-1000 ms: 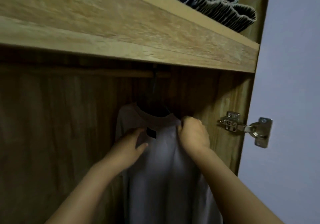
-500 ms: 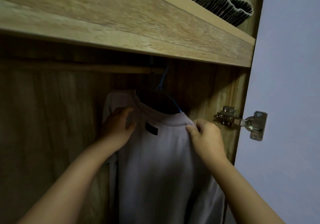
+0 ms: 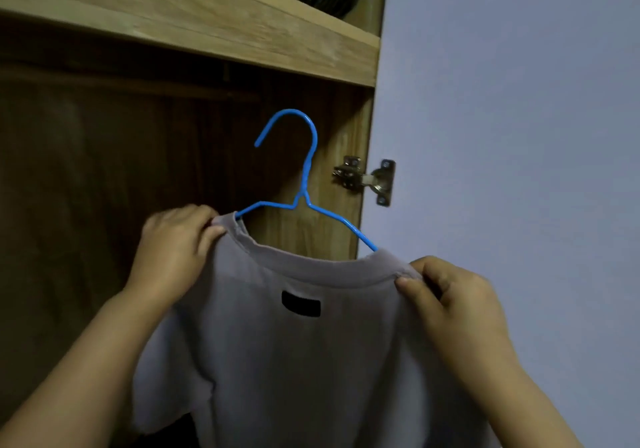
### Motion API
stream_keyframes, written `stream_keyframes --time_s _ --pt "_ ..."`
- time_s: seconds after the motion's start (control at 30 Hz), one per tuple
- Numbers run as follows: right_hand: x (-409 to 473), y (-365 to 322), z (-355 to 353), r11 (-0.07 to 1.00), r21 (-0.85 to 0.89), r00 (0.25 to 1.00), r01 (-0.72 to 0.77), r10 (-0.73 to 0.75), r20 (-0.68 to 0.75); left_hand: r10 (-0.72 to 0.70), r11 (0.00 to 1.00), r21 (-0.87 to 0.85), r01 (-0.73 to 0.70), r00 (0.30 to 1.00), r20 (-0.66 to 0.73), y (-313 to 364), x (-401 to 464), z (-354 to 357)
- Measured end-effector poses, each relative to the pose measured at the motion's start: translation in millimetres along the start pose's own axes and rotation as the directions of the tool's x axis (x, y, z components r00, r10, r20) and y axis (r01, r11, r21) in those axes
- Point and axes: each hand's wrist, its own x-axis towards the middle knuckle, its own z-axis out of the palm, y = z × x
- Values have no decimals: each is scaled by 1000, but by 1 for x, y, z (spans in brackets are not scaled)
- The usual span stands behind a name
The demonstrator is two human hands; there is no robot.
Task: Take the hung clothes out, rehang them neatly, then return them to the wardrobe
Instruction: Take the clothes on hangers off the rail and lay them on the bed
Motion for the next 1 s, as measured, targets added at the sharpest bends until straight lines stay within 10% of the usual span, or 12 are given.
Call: stream_keyframes --time_s 0.63,1.0 --pt "-170 62 -159 925 -256 897 -282 161 -411 287 853 -442 -278 957 -50 168 -129 -7" --pt "-279 -4 -198 675 -389 724 -627 321 -611 575 477 -636 -607 763 -297 218 -149 10"
